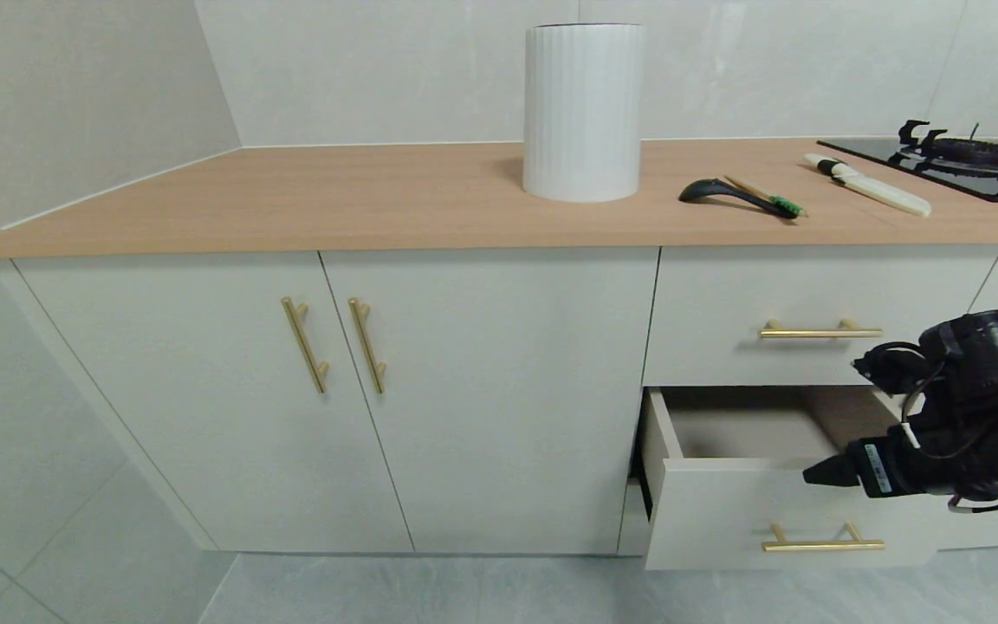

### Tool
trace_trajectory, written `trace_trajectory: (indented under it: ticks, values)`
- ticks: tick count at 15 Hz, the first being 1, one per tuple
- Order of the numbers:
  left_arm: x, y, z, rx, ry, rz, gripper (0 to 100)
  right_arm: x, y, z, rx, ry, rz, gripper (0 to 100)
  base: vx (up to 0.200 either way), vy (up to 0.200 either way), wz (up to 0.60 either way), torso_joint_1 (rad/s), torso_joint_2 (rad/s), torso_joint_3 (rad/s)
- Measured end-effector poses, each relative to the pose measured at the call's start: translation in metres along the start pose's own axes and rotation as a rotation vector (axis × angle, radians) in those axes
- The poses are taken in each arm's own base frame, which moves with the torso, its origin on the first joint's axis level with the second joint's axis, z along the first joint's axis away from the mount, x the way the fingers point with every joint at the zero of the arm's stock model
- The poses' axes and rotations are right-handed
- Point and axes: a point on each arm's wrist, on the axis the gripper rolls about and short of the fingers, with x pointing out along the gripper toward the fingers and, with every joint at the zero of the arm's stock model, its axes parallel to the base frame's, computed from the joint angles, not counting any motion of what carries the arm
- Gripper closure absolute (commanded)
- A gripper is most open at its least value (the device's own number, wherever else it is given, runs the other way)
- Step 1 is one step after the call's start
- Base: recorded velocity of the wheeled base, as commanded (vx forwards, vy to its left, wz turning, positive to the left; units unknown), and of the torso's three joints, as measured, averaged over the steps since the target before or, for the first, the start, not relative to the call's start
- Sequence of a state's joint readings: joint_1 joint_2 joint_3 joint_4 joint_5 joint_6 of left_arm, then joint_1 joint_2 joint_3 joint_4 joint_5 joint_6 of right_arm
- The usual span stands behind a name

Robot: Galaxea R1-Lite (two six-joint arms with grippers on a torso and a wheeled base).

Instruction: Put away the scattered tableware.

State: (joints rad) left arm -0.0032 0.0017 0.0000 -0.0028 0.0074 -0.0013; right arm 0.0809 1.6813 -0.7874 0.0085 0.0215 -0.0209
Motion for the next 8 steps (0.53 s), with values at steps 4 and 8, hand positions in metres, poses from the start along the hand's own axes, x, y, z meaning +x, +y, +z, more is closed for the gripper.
trace_trajectory:
  ticks: [4,8]
  values:
    - [0.0,0.0,0.0,0.0,0.0,0.0,0,-0.02,0.003,0.007,-0.005,-0.105,0.026,0,0.0,0.0,0.0,0.0,0.0,0.0]
    - [0.0,0.0,0.0,0.0,0.0,0.0,0,-0.003,0.006,0.015,-0.015,-0.121,0.031,0,0.0,0.0,0.0,0.0,0.0,0.0]
